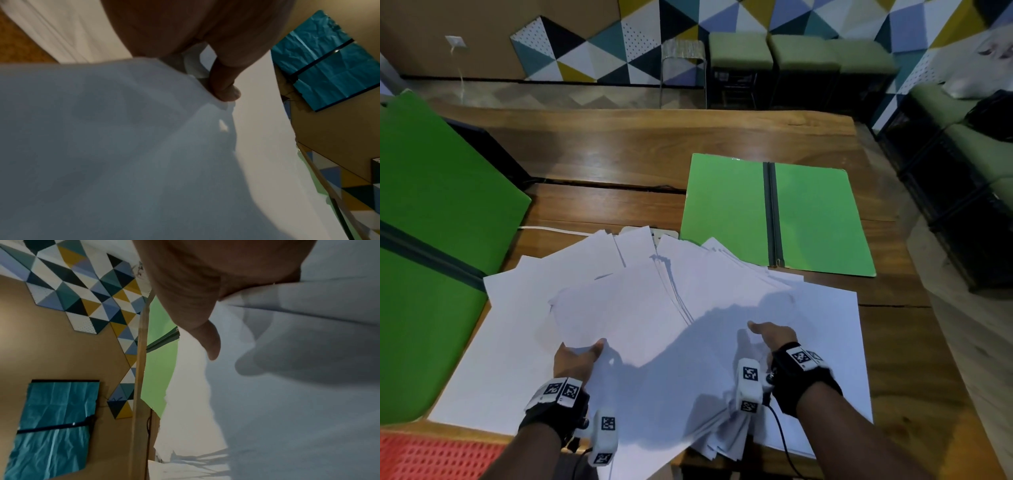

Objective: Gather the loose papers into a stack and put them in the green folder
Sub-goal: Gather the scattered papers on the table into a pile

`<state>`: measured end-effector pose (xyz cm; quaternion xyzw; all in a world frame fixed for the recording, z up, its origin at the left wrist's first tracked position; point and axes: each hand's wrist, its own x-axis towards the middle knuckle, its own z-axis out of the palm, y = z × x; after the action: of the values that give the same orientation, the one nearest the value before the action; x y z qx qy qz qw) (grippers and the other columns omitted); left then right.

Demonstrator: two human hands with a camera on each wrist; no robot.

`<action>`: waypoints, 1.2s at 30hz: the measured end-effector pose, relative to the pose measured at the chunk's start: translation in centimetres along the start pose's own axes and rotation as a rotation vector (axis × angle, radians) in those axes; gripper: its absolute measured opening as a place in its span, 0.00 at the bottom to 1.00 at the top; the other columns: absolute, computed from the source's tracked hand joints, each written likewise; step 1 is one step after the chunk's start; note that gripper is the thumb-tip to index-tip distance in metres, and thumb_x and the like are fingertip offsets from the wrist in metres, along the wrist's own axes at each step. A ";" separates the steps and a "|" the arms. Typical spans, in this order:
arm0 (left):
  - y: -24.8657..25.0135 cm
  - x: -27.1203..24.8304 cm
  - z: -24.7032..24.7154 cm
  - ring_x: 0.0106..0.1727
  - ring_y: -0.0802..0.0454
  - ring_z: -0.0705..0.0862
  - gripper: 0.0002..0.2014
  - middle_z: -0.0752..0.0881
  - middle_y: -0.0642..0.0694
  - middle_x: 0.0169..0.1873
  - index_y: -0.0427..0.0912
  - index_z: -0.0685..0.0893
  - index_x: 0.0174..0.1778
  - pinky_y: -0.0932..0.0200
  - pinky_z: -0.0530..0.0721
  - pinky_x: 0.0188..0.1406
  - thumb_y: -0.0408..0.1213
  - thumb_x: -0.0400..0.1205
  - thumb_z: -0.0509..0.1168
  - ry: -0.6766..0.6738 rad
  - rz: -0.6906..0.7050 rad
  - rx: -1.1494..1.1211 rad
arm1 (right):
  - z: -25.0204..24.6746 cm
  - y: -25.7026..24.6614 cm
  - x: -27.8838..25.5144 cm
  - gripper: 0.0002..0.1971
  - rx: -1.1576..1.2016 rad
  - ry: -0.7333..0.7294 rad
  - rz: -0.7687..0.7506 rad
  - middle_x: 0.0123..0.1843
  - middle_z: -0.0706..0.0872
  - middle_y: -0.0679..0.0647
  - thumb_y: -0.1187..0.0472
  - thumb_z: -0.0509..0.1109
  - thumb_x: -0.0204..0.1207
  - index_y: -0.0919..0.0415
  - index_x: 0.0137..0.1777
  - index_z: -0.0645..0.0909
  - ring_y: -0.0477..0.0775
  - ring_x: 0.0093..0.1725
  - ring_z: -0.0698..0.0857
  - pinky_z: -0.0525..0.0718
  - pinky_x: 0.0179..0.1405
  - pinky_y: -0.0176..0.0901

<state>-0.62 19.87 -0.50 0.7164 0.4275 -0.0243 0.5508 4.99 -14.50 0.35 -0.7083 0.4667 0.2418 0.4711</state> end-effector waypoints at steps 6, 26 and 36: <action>0.2 -0.1 0.0 0.45 0.43 0.85 0.12 0.87 0.41 0.43 0.33 0.82 0.51 0.54 0.78 0.50 0.32 0.74 0.72 -0.012 0.000 0.049 | 1.5 0.7 -0.4 0.29 -0.022 0.076 -0.186 0.66 0.83 0.63 0.60 0.80 0.68 0.70 0.68 0.77 0.63 0.64 0.83 0.81 0.63 0.49; 0.7 0.1 1.9 0.46 0.40 0.88 0.10 0.87 0.39 0.36 0.28 0.85 0.48 0.57 0.79 0.43 0.27 0.73 0.73 -0.187 0.094 0.127 | -11.9 -0.2 3.8 0.20 -0.407 0.237 -0.351 0.55 0.86 0.70 0.65 0.80 0.65 0.70 0.54 0.78 0.66 0.50 0.85 0.84 0.46 0.52; 0.3 -0.8 4.3 0.54 0.40 0.86 0.20 0.88 0.36 0.52 0.34 0.84 0.58 0.48 0.81 0.60 0.29 0.70 0.76 -0.157 0.100 0.149 | -6.9 3.9 3.3 0.42 -0.424 0.388 -0.139 0.71 0.68 0.65 0.47 0.81 0.63 0.63 0.73 0.67 0.68 0.72 0.68 0.75 0.64 0.64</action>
<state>0.93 15.95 -1.58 0.7716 0.3440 -0.0845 0.5284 2.36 -22.58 -0.89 -0.8541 0.4376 0.1613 0.2302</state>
